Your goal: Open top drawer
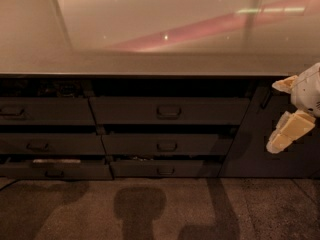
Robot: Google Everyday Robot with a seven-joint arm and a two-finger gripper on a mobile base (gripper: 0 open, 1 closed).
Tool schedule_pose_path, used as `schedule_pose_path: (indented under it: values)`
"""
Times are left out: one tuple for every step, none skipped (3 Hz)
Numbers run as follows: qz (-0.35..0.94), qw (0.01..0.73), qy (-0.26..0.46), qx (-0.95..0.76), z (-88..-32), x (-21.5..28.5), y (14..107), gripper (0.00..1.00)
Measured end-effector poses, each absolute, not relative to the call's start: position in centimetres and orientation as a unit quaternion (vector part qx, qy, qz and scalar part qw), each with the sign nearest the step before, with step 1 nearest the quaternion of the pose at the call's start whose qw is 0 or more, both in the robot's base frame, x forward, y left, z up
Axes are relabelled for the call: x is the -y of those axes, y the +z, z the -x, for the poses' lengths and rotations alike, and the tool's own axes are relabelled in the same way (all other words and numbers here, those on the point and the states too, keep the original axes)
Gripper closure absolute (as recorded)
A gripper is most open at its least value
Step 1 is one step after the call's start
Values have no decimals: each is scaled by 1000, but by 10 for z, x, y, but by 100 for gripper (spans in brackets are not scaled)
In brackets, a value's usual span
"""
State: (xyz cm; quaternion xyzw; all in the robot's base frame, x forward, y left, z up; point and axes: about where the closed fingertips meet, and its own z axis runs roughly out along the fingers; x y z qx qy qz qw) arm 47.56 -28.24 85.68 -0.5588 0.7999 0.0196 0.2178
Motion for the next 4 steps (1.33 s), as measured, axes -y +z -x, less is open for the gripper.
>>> schedule_pose_path:
  values:
    - [582, 206, 56, -785, -473, 277, 854, 0]
    - [582, 206, 56, -785, -473, 277, 854, 0]
    - [591, 204, 54, -778, -474, 275, 854, 0]
    - [636, 162, 28, -754, -473, 273, 851, 0]
